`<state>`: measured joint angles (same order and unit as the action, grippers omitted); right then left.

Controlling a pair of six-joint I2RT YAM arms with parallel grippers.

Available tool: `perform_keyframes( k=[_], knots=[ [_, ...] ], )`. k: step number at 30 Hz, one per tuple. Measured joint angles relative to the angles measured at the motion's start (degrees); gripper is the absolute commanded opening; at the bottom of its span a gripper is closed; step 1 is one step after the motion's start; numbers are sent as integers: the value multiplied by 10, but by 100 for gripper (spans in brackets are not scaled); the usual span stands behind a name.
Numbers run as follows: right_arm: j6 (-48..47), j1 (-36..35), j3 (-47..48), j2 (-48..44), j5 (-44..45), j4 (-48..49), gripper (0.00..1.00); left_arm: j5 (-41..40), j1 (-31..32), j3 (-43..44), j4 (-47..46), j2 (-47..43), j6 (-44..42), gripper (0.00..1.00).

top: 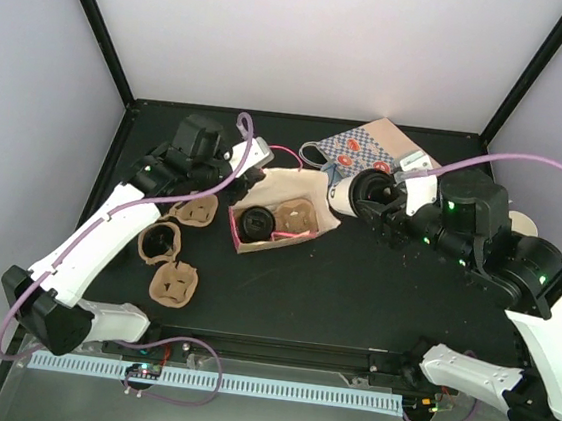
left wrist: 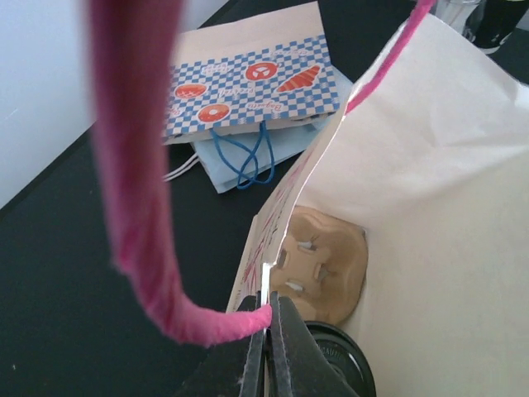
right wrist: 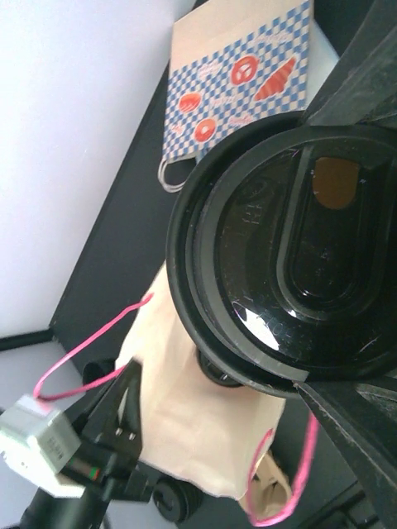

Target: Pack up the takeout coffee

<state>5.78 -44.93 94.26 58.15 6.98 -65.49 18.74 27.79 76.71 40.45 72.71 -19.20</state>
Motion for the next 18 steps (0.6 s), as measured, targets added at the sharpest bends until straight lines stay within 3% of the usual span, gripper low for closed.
perform_keyframes(
  k=[9, 18],
  knots=[
    [-14, -1, 2, 20, -105, 43, 61, -26, 44, -3, -3, -10, -2, 1],
    [-14, -19, -100, 20, -136, 93, 60, -45, 62, -26, -22, -11, -2, 2]
  ],
)
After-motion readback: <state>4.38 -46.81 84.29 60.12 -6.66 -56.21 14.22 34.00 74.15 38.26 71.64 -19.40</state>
